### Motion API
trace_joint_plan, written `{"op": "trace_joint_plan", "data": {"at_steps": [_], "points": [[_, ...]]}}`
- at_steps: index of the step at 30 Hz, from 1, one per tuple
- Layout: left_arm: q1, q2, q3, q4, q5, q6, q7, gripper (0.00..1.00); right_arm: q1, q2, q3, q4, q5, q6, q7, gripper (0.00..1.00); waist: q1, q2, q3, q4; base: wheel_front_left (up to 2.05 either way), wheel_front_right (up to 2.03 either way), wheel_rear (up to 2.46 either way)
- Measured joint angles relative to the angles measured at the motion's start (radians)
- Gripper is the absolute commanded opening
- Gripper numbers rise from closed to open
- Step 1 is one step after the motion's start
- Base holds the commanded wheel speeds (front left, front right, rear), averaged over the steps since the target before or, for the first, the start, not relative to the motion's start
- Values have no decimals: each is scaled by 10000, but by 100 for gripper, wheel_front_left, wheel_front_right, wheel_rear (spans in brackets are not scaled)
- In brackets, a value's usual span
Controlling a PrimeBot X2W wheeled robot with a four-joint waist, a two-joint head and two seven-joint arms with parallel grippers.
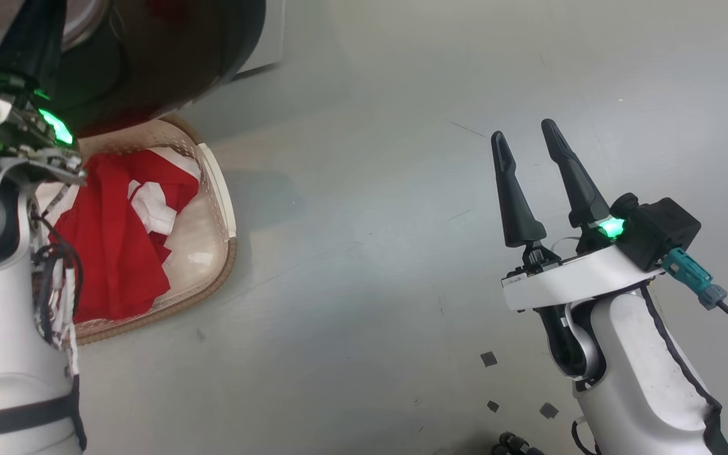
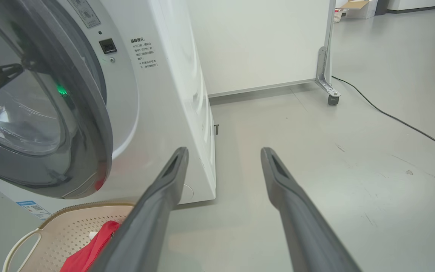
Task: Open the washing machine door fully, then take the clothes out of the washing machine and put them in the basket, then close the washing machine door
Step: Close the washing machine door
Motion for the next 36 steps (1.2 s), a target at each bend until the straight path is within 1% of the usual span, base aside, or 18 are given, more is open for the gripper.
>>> {"op": "trace_joint_plan", "data": {"at_steps": [6, 14, 19, 21, 28, 31, 36], "points": [[-595, -107, -15, 677, 522, -48, -585, 0, -78, 6, 38, 96, 13, -33, 0, 100, 0, 0, -9, -32, 0, 0, 0], [-872, -186, 12, 1578, 677, -268, -1373, 0, -124, 13, -6, 318, 86, -69, 0, 100, 0, 0, -190, -31, 0, 0, 0], [-844, -247, -58, 1845, 658, -364, -1465, 0, -122, 17, -127, 433, 71, -71, 0, 100, 0, 0, -352, 68, 0, 0, 0], [-726, -253, -31, 1856, 575, -443, -1544, 0, -119, 19, -128, 500, 67, -71, 0, 100, 0, 0, -438, 118, 0, 0, 0], [367, -320, 15, 1781, 290, -449, -1710, 0, 61, 19, -309, 740, -199, -71, 0, 100, 0, 0, -781, 380, 0, 0, 0], [753, -359, 94, 1229, -77, -449, -1887, 0, 200, 21, -408, 826, -389, -71, 0, 100, 0, 0, -951, 543, 0, 0, 0], [1553, -370, 67, 554, -222, -451, -2071, 0, 287, 19, -570, 907, -635, -71, 0, 100, 0, 0, -1253, 853, 0, 0, 0]]}}
